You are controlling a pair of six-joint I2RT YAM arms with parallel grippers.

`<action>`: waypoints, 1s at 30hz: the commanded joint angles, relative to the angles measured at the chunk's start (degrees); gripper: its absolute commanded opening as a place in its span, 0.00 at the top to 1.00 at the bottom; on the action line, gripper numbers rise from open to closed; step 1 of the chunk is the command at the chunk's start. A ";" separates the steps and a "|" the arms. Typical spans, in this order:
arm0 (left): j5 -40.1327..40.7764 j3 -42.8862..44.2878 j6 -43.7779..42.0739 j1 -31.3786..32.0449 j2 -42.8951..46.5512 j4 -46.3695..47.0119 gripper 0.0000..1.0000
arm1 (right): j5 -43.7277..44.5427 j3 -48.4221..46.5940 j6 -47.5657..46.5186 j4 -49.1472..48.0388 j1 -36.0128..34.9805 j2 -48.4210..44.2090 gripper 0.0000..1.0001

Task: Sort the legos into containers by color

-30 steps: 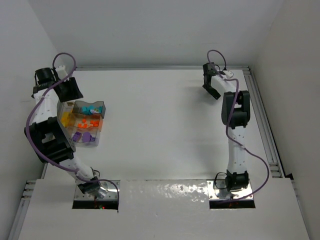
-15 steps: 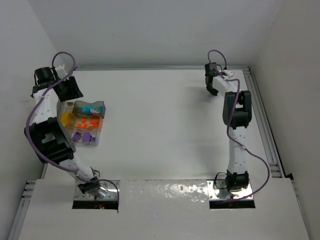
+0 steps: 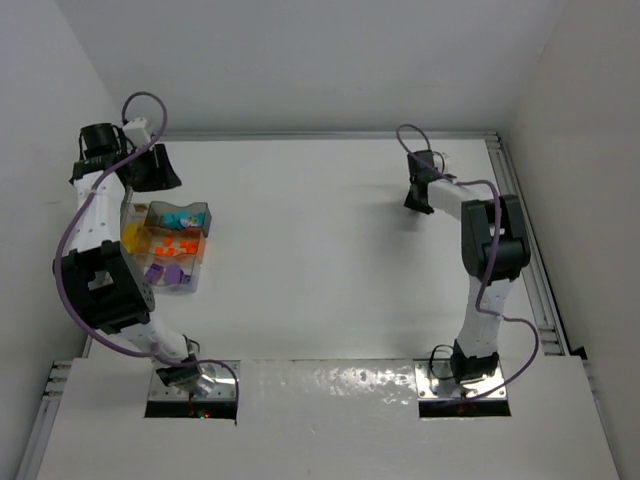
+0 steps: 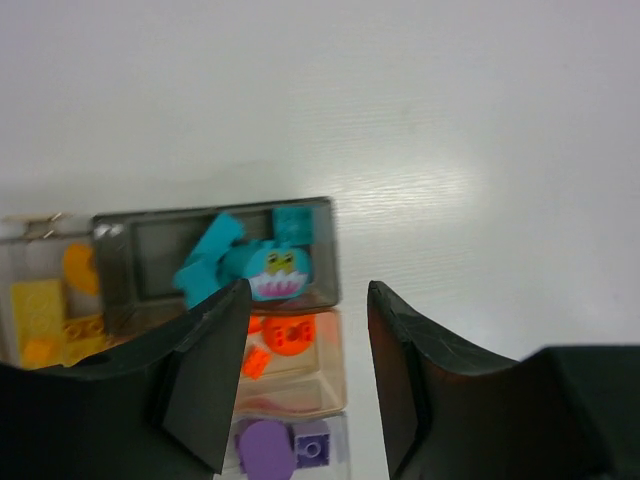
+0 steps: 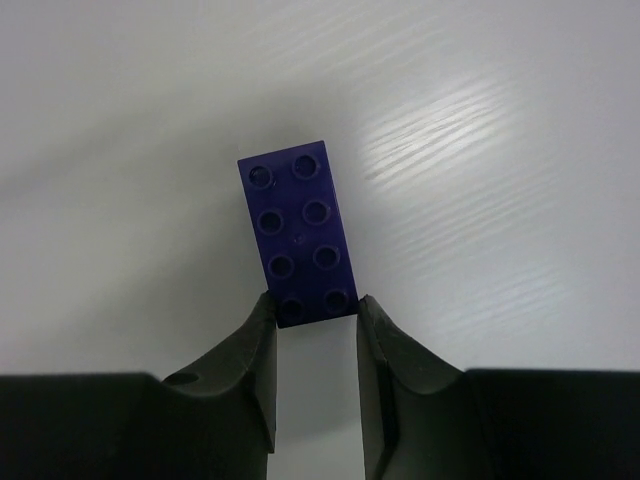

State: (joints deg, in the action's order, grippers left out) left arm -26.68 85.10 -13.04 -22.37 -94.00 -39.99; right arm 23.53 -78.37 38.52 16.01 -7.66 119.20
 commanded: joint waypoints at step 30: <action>-29.49 -9.69 6.53 25.01 3.99 5.00 0.54 | -30.65 14.65 -42.74 -47.65 -39.89 -17.86 1.00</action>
State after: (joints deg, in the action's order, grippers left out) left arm -53.56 75.37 -8.80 1.74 -92.68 -39.94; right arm -5.06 -61.08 -4.71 -27.70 -46.85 100.84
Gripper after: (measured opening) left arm 0.482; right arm 0.287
